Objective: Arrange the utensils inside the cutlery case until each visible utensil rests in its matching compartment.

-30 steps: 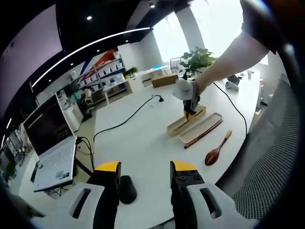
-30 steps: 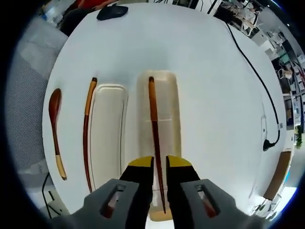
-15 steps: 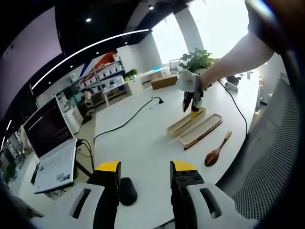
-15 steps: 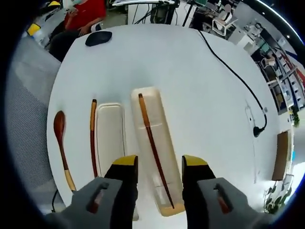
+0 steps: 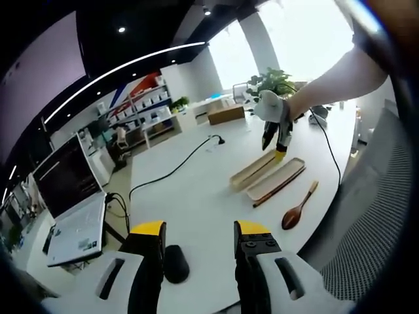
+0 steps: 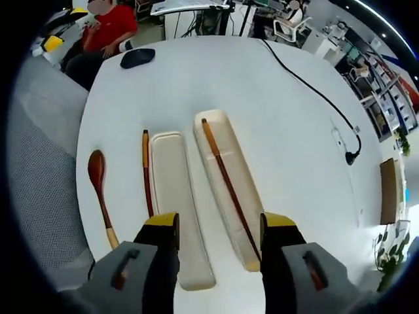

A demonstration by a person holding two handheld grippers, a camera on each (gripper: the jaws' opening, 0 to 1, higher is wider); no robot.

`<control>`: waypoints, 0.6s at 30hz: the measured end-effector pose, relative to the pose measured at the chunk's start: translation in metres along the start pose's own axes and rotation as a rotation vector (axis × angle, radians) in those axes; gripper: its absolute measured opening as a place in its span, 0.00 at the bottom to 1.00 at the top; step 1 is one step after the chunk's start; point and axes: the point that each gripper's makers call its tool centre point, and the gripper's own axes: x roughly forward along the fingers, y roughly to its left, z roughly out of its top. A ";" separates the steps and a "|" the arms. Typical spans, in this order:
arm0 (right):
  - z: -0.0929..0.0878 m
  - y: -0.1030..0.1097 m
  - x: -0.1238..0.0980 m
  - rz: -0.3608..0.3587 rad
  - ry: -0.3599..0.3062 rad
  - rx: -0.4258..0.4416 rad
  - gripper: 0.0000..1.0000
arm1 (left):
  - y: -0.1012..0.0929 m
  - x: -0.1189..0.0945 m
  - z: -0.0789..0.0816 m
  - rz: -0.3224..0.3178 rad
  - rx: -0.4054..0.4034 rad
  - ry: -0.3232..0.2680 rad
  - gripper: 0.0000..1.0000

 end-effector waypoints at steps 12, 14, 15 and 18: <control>-0.017 0.012 -0.009 -0.023 -0.018 0.031 0.56 | -0.004 -0.004 0.012 0.019 0.015 -0.017 0.42; -0.018 0.016 -0.012 -0.020 -0.021 0.031 0.56 | -0.004 -0.005 0.014 0.021 0.015 -0.020 0.42; -0.018 0.016 -0.012 -0.021 -0.024 0.033 0.56 | -0.004 -0.005 0.014 0.022 0.014 -0.020 0.42; -0.021 0.021 -0.013 -0.016 -0.035 0.035 0.54 | -0.004 -0.006 0.016 0.027 0.012 -0.023 0.42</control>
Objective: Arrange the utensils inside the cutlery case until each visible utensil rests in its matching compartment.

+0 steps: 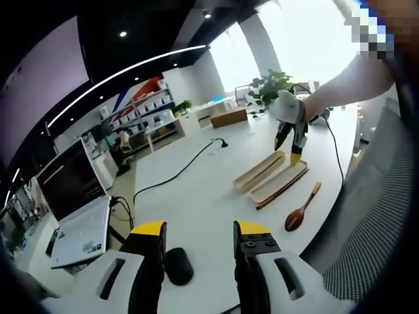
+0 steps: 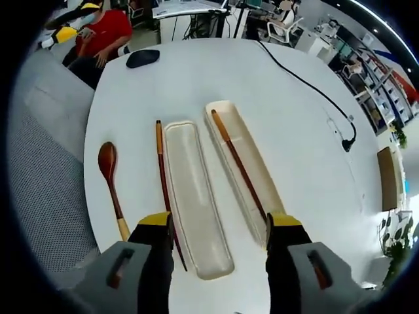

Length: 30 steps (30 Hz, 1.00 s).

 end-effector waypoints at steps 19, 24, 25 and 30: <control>-0.018 0.056 0.003 0.123 0.008 0.020 0.45 | 0.005 -0.005 0.000 0.020 -0.012 -0.014 0.41; -0.017 0.070 0.007 0.152 0.006 0.001 0.41 | 0.004 -0.006 -0.001 0.017 -0.002 -0.012 0.41; -0.017 0.074 0.009 0.158 0.009 -0.006 0.41 | 0.004 -0.006 -0.001 0.016 -0.002 -0.010 0.41; -0.015 0.079 0.014 0.172 0.013 -0.026 0.38 | 0.004 -0.006 -0.003 0.015 -0.003 -0.007 0.41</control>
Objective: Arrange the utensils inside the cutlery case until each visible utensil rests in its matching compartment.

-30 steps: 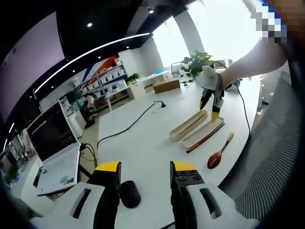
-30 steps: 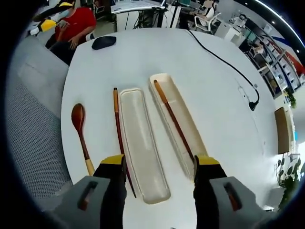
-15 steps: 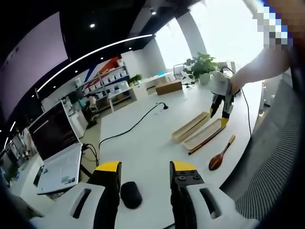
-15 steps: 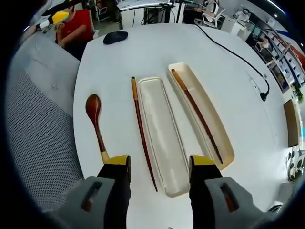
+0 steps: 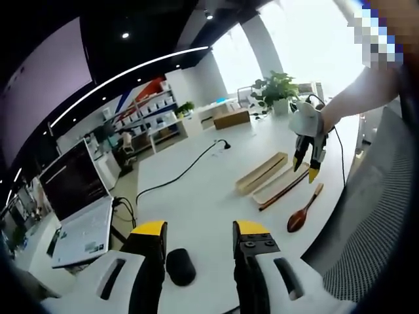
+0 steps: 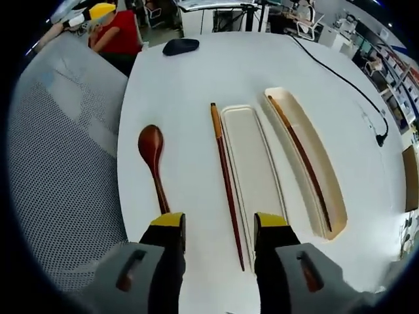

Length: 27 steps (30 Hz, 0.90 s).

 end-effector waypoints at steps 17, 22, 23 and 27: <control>0.014 0.008 0.020 0.051 0.011 -0.056 0.35 | 0.000 0.004 -0.003 -0.014 -0.007 0.007 0.41; 0.016 0.008 0.023 0.058 0.019 -0.071 0.35 | 0.000 0.004 -0.003 -0.014 -0.003 0.009 0.41; 0.017 0.008 0.025 0.058 0.019 -0.071 0.34 | 0.000 0.004 -0.003 -0.014 0.003 0.011 0.41; 0.018 0.008 0.027 0.063 0.021 -0.071 0.33 | 0.000 0.005 -0.004 -0.015 0.002 0.014 0.41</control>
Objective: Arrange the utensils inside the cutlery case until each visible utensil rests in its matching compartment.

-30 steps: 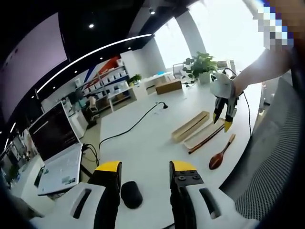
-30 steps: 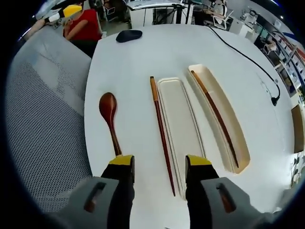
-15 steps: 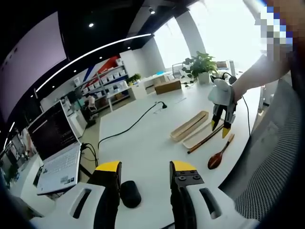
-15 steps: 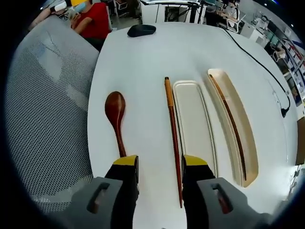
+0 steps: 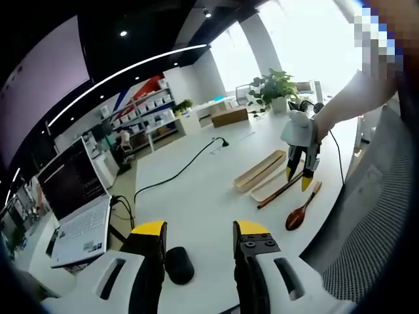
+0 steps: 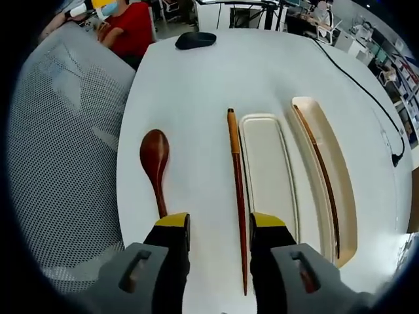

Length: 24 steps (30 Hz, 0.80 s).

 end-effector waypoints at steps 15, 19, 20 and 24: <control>0.002 0.001 0.008 0.027 0.032 -0.053 0.27 | 0.000 0.001 -0.004 -0.004 0.006 0.016 0.41; 0.002 -0.004 0.010 0.014 0.046 -0.089 0.24 | -0.001 0.002 -0.005 -0.005 0.010 0.022 0.41; 0.001 -0.005 0.009 0.007 0.061 -0.103 0.23 | -0.001 0.002 -0.005 -0.005 0.010 0.023 0.41; 0.005 -0.006 0.010 0.004 0.068 -0.103 0.21 | -0.001 0.001 -0.005 -0.004 0.011 0.025 0.41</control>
